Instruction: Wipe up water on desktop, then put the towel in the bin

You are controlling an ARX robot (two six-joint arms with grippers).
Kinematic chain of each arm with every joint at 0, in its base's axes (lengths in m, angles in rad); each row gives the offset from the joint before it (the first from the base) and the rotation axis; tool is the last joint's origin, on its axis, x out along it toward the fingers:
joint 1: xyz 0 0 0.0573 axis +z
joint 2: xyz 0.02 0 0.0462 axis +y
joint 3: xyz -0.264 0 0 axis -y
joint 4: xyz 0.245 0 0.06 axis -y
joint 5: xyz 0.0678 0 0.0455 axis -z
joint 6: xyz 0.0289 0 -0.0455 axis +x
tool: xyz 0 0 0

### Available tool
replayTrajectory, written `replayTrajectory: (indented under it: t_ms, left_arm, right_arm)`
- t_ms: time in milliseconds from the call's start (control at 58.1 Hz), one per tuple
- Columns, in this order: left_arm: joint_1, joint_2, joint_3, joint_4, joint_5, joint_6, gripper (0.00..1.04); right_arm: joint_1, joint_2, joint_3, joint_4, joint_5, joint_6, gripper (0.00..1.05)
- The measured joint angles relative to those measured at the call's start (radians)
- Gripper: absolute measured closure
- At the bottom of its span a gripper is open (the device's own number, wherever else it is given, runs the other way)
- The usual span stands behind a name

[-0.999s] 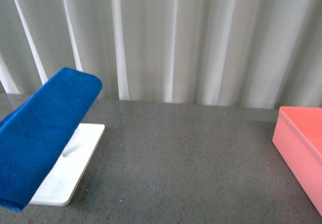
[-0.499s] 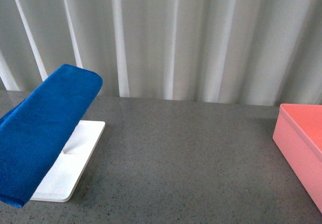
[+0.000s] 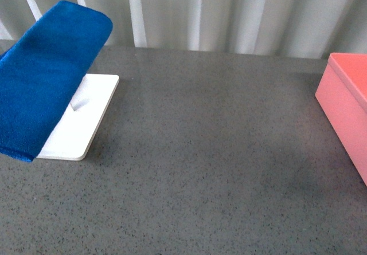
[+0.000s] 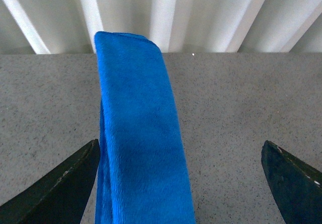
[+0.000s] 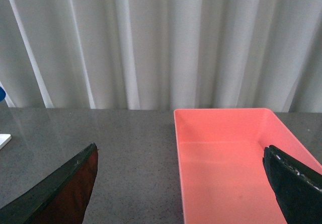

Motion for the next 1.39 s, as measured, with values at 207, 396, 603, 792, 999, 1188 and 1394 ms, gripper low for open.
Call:
replayTrajectory:
  t_ms: [207,396,603,792,999,1188,1394]
  left_arm:
    - [-0.004,0.182,0.200,-0.114,-0.030,0.074,0.07]
    - [0.008,0.298,0.335,-0.201,-0.095,0.130,0.07]
    - [0.007,0.374,0.418,-0.268,-0.121,0.150,0.07]
    - [-0.008,0.426,0.419,-0.267,-0.143,0.149,0.07]
    - [-0.015,0.437,0.418,-0.254,-0.150,0.148,0.07]
    - [-0.018,0.439,0.411,-0.251,-0.154,0.145,0.25]
    - [-0.024,0.447,0.394,-0.247,-0.172,0.149,0.62]
  right_arm:
    - [0.000,0.000,0.000,0.000,0.000,0.000,0.07]
    - [0.000,0.000,0.000,0.000,0.000,0.000,0.07]
    - [0.000,0.000,0.000,0.000,0.000,0.000,0.07]
    - [0.000,0.000,0.000,0.000,0.000,0.000,0.07]
    - [0.000,0.000,0.000,0.000,0.000,0.000,0.07]
    - [0.000,0.000,0.000,0.000,0.000,0.000,0.07]
    - [0.000,0.000,0.000,0.000,0.000,0.000,0.07]
